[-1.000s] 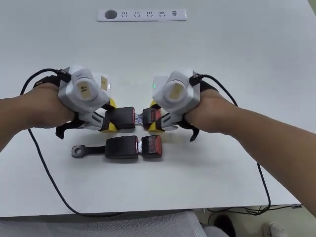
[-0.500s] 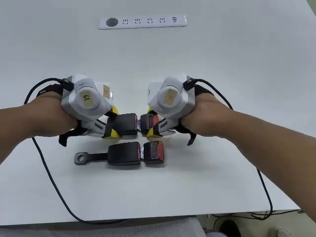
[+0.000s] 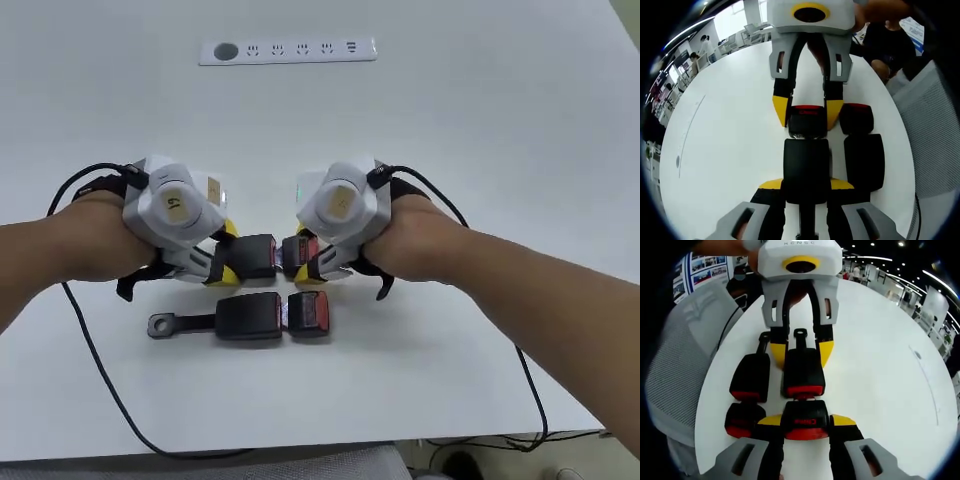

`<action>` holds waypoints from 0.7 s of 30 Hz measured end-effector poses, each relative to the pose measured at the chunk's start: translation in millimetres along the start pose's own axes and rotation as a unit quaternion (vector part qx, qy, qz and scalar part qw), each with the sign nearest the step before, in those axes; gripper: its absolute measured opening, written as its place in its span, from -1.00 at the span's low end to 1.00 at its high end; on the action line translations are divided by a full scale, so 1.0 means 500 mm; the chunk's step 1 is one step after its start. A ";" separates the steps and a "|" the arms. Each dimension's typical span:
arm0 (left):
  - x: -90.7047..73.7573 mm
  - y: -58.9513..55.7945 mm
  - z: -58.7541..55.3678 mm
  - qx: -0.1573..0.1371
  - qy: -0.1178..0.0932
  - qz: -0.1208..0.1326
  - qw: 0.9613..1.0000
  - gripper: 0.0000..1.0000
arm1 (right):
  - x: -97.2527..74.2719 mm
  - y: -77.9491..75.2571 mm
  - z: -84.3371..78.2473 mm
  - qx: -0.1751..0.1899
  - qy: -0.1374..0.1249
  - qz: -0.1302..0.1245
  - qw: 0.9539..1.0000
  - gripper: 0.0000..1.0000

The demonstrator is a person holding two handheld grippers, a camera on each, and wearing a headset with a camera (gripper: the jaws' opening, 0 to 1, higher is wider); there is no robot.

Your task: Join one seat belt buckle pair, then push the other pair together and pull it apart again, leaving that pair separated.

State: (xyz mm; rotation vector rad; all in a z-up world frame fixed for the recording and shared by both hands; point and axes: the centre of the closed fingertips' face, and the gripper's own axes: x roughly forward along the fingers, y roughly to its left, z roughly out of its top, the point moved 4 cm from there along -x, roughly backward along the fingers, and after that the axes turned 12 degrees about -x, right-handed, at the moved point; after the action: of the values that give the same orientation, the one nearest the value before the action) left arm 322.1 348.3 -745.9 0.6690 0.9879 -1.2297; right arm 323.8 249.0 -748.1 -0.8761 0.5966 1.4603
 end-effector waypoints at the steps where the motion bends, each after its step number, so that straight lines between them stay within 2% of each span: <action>1: 0.000 0.000 0.000 -0.001 0.000 0.000 1.000 -0.38 | 0.001 -0.001 0.000 0.001 0.000 0.000 1.000 -0.40; 8: 0.000 0.000 -0.001 -0.003 -0.003 -0.001 1.000 -0.38 | 0.000 0.000 0.000 -0.001 -0.002 0.002 1.000 -0.39; 15: -0.002 -0.002 0.001 -0.009 -0.007 0.000 1.000 -0.37 | -0.019 -0.001 -0.024 0.000 0.003 0.004 1.000 -0.39; 21: -0.002 0.000 0.002 -0.009 -0.009 -0.001 1.000 -0.37 | -0.025 -0.001 -0.028 -0.011 -0.007 0.005 1.000 -0.37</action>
State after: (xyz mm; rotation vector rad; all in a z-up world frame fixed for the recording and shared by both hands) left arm 322.1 348.0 -744.8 0.6412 0.9834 -1.2251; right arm 326.0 230.6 -745.8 -0.8808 0.5772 1.4836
